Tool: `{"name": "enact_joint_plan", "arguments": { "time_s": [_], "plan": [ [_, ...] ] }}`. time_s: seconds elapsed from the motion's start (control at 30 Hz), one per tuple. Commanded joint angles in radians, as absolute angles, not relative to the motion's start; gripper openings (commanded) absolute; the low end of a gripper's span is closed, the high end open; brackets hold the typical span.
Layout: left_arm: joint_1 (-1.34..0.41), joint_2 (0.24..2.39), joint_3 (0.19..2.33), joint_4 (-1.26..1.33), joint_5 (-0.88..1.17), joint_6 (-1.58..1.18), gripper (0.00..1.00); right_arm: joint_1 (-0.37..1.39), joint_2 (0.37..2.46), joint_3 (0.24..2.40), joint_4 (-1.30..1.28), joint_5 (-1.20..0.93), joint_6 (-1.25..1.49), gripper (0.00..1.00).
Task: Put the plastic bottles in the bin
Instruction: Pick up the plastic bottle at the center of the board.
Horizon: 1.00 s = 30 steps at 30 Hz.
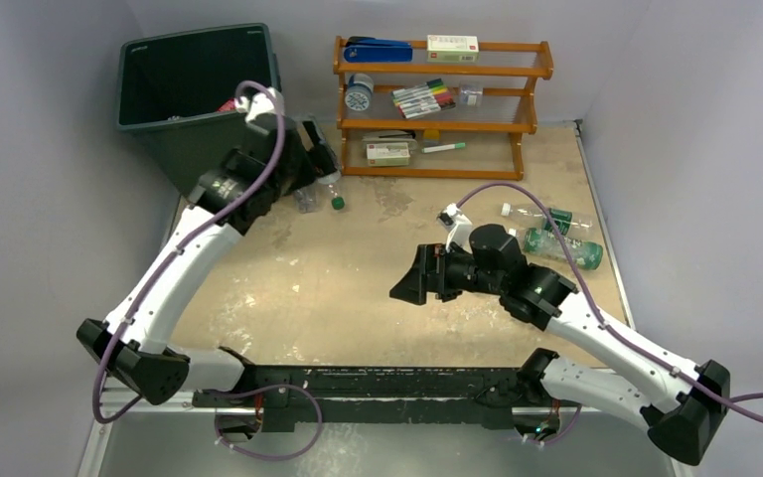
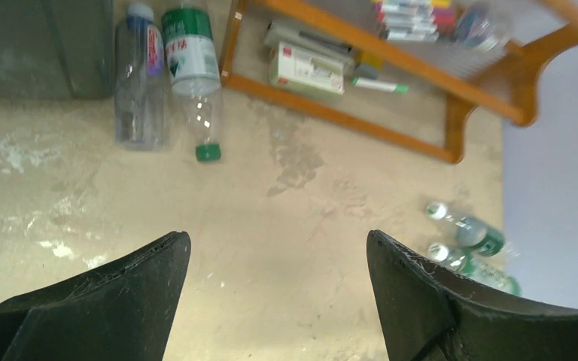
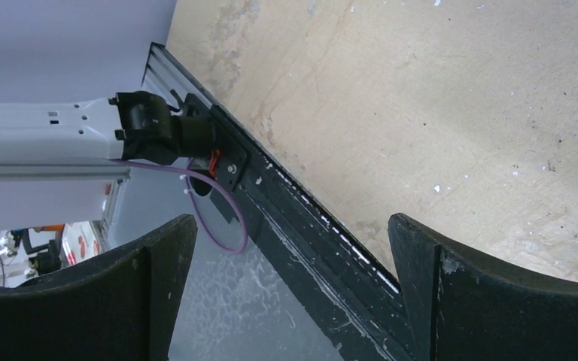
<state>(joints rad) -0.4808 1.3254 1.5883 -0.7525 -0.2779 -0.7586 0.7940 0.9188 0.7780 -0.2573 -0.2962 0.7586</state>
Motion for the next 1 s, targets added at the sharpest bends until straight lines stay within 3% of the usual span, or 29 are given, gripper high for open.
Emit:
{"name": "enact_joint_plan", "arguments": {
  "time_s": [0.0, 0.3, 0.7, 0.97],
  "plan": [
    [-0.567, 1.348, 1.512, -0.681, -0.436, -0.802, 0.86, 0.799, 0.871, 0.809, -0.245, -0.273, 0.787, 0.99],
    [-0.586, 1.481, 1.368, -0.536, -0.48, -0.821, 0.85, 0.799, 0.801, 0.773, -0.281, -0.265, 0.8, 0.98],
    [-0.583, 1.731, 1.407, -0.449, -0.534, -0.802, 0.84, 0.799, 0.776, 0.757, -0.289, -0.273, 0.796, 0.98],
    [-0.558, 1.876, 1.444, -0.417, -0.541, -0.806, 0.77, 0.799, 0.733, 0.742, -0.327, -0.263, 0.799, 0.99]
  ]
}}
